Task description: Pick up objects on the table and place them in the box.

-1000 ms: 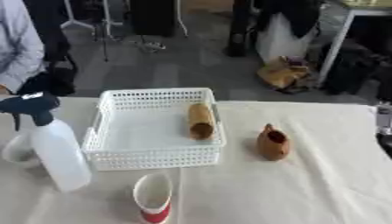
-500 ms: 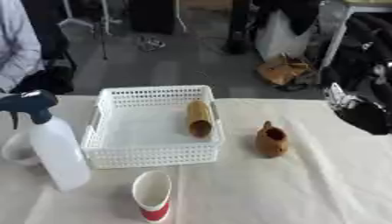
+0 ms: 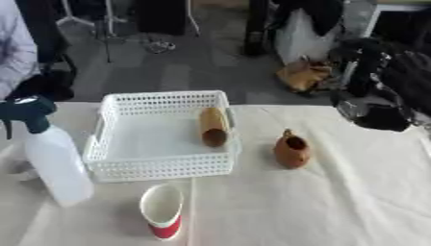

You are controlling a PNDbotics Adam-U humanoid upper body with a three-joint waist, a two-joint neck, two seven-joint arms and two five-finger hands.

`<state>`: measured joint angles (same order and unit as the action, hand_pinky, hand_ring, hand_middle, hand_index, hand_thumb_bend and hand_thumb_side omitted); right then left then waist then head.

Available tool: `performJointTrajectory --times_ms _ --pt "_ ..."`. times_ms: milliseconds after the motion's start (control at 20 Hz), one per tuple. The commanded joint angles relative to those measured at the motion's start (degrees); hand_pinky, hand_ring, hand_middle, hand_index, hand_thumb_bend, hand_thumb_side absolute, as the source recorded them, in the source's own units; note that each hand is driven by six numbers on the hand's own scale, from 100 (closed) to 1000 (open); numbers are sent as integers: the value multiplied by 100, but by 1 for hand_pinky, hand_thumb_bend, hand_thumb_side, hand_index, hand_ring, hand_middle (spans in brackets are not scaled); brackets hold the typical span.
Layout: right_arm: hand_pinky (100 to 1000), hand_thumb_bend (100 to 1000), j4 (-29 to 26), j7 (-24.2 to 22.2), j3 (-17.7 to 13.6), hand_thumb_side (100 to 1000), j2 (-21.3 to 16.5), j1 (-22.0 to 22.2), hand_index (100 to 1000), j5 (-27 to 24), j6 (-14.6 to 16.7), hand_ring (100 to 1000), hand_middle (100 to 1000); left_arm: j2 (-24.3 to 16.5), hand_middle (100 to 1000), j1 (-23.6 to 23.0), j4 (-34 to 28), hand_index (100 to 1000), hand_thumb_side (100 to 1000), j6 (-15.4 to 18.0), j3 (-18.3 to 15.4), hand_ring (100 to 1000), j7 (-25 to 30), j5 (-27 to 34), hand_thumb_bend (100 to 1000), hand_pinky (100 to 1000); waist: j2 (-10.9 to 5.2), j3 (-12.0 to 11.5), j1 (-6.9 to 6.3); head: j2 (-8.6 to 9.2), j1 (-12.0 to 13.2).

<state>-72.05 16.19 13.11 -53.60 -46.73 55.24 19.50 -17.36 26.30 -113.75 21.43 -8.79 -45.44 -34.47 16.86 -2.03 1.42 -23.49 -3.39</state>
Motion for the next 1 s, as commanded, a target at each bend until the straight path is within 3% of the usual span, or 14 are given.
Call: performJointTrajectory --times_ms 50,100,200,350,450,500,600,950,1000 --pt "808 467 389 -261 106 1000 -97 -307 1000 244 206 958 959 -88 923 51 -84 958 1000 60 9 947 -24 27 100 947 -161 -3 2 -19 -36" --pt "790 548 526 -345 142 1000 -45 -392 1000 312 276 959 965 -91 922 48 -84 957 1000 59 10 947 -20 30 100 947 -164 -8 5 -21 -48" --pt "791 561 797 -511 160 1000 54 -558 1000 415 413 958 965 -93 922 41 -84 957 1000 57 10 946 -15 34 100 947 -171 -9 6 -28 -54" --pt "786 692 1185 -751 228 968 245 -807 1000 553 636 964 980 -91 921 36 -84 955 1000 53 13 946 -6 42 100 947 -180 -20 5 -39 -68" --pt "786 699 1447 -911 289 931 395 -998 1000 678 795 967 984 -89 920 39 -84 954 1000 52 18 946 6 45 100 947 -187 -18 3 -50 -87" --pt "784 709 1579 -993 326 829 478 -1093 1000 746 876 966 985 -86 920 36 -84 952 1000 51 22 946 12 48 100 947 -192 -22 4 -62 -114" --pt "774 707 1843 -1155 358 784 638 -1278 1000 896 1028 961 987 -76 919 25 -84 951 1000 47 26 946 23 55 100 947 -202 -24 4 -82 -153" --pt "749 719 2828 -1761 225 750 1303 -1812 1000 1231 1145 932 980 -27 917 7 -84 946 1000 42 35 945 50 89 100 948 -222 -52 -8 -98 -249" --pt "735 724 2974 -1851 172 816 1397 -1893 1000 1204 1124 920 968 -19 917 5 -84 945 1000 42 37 945 53 93 100 948 -222 -58 -14 -101 -267"
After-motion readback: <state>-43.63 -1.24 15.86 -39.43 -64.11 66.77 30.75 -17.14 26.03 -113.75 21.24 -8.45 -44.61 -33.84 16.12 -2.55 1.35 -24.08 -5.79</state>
